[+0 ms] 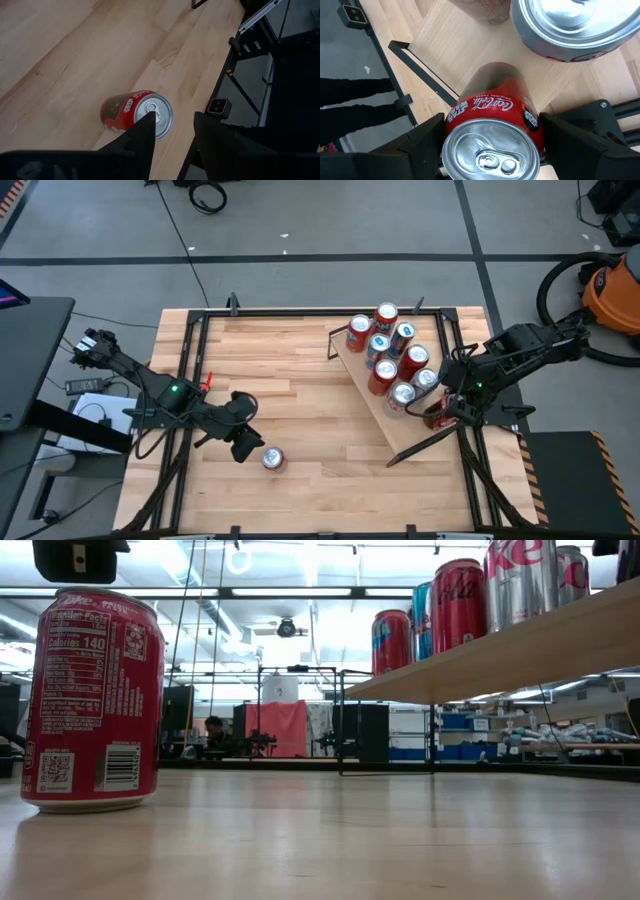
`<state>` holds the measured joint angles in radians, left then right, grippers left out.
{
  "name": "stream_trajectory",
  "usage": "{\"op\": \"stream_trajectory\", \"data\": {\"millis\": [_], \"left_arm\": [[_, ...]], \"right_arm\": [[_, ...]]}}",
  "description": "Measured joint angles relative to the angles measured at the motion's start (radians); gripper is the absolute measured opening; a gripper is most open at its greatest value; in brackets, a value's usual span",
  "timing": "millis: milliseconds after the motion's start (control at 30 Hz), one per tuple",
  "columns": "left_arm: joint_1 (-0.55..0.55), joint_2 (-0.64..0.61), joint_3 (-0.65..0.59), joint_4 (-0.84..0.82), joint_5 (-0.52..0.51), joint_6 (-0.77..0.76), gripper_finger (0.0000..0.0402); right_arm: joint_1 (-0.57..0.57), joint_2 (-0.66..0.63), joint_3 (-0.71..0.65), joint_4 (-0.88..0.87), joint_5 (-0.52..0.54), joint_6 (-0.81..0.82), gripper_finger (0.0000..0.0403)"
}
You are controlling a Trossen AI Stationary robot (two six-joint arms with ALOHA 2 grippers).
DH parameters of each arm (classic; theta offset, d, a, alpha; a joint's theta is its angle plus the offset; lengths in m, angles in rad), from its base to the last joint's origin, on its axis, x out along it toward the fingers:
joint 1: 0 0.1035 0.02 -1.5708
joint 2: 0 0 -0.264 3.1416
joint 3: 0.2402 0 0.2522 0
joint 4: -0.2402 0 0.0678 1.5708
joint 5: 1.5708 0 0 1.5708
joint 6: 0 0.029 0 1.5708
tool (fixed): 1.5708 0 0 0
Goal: Place canned beverage on shelf
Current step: Put the right red soda can on the shelf
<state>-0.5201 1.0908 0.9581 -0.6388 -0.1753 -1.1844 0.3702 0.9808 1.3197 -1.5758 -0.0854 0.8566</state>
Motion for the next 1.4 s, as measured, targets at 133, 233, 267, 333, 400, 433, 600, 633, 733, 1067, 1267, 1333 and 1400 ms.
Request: {"op": "stream_trajectory", "data": {"millis": [133, 233, 267, 333, 400, 433, 600, 633, 733, 1067, 1267, 1333, 1400], "left_arm": [[0.000, 0.000, 0.000, 0.000, 0.000, -0.002, 0.0144], [0.000, 0.000, 0.000, 0.000, 0.000, -0.002, 0.0144], [0.000, 0.000, 0.000, 0.000, 0.000, -0.002, 0.0144], [0.000, 0.000, 0.000, 0.000, 0.000, -0.002, 0.0144], [0.000, 0.000, 0.000, 0.000, 0.000, -0.002, 0.0144], [0.000, 0.000, 0.000, 0.000, 0.000, -0.002, 0.0144], [0.000, 0.000, 0.000, 0.000, 0.000, -0.002, 0.0144], [0.000, 0.000, 0.000, 0.000, 0.000, -0.002, 0.0144], [0.000, 0.000, 0.000, 0.000, 0.000, -0.001, 0.0144], [0.000, 0.000, 0.000, 0.000, 0.000, -0.001, 0.0144], [0.000, 0.000, 0.000, 0.000, 0.000, -0.002, 0.0144], [0.000, 0.000, 0.000, 0.000, 0.000, -0.002, 0.0144], [0.000, 0.000, 0.000, 0.000, 0.000, -0.002, 0.0144]], "right_arm": [[0.000, 0.000, 0.000, 0.001, 0.002, -0.024, 0.0309], [0.000, 0.001, 0.000, 0.003, 0.005, -0.027, 0.0319], [0.000, 0.001, 0.000, 0.004, 0.009, -0.027, 0.0324], [0.000, 0.004, 0.000, 0.005, 0.020, -0.029, 0.0333], [0.000, 0.008, 0.000, 0.004, 0.029, -0.030, 0.0342], [0.000, 0.010, 0.000, 0.002, 0.030, -0.030, 0.0345], [0.000, 0.023, -0.002, -0.002, 0.033, -0.031, 0.0350], [0.000, 0.025, -0.002, -0.002, 0.033, -0.031, 0.0351], [-0.004, 0.026, -0.002, 0.001, 0.029, -0.021, 0.0351], [-0.048, 0.025, -0.002, 0.007, -0.020, -0.017, 0.0352], [-0.065, 0.025, 0.000, 0.015, -0.028, -0.020, 0.0352], [-0.070, 0.025, 0.000, 0.018, -0.035, -0.022, 0.0352], [-0.075, 0.025, 0.007, 0.016, -0.039, -0.025, 0.0352]]}}
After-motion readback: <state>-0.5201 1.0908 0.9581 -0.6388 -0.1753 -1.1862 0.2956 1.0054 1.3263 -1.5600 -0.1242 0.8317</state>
